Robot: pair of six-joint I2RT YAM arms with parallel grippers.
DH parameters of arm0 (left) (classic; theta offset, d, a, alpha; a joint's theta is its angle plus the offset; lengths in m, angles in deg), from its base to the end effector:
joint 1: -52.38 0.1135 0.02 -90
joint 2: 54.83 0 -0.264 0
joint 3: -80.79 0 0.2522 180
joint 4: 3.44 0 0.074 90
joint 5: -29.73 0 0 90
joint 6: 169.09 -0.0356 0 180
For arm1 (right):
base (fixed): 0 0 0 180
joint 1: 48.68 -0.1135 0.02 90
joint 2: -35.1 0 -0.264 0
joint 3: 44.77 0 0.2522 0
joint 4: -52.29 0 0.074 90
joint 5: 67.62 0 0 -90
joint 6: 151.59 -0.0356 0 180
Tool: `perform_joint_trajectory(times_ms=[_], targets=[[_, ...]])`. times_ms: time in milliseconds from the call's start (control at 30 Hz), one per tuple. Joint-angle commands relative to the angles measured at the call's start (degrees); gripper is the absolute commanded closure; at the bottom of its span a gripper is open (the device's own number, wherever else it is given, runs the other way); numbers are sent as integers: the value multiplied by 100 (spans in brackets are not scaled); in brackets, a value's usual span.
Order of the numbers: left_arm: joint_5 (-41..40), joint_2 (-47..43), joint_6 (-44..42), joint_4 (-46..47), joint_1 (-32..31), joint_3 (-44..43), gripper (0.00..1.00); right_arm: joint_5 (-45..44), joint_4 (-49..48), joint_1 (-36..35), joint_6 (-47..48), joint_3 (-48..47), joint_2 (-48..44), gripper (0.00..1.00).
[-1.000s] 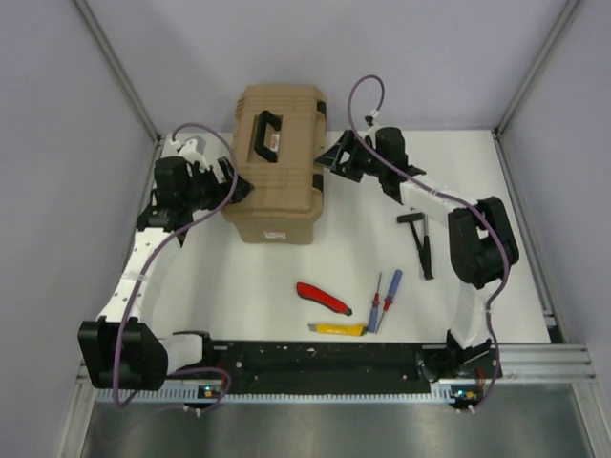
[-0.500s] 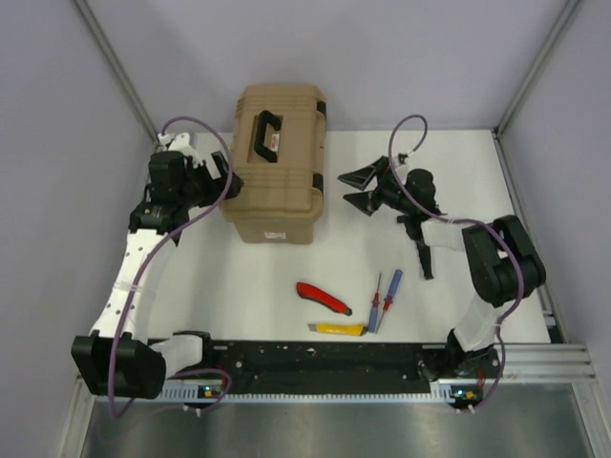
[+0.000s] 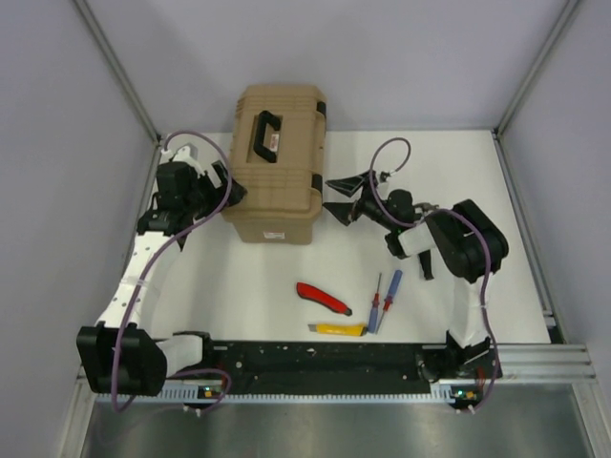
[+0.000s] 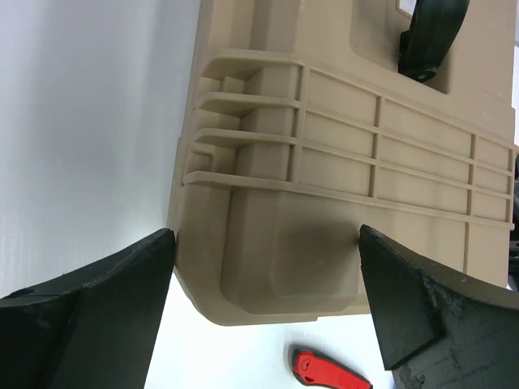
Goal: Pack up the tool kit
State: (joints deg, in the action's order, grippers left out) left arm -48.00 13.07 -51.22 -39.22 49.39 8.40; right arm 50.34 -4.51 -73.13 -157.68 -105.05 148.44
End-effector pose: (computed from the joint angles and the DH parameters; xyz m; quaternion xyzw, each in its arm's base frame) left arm 0.2643 -0.0214 0.3213 -0.1355 0.8575 -0.2195 0.4451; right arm 0.3403 0.1730 0.1612 0.2453 0.6411 0.6969 0.2078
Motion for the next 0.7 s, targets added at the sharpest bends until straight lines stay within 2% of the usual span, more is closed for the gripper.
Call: perform_joint_trajectory(times_ms=[0,67,233,333,667], targets=[[276,153,165,242,-80,150,4,-125,-907,-201,-104,-85,83,10],[337,197,156,242,-80,159,5,-133,-898,-227,20,-41,109,10],[548,285,200,277,-80,247,5,-143,-1977,-341,-462,-269,671,9],[653,320,218,347,-88,308,5,-28,-2172,-420,-621,-384,865,9],[794,382,280,418,-88,335,6,183,-2172,-526,-533,-665,268,9]])
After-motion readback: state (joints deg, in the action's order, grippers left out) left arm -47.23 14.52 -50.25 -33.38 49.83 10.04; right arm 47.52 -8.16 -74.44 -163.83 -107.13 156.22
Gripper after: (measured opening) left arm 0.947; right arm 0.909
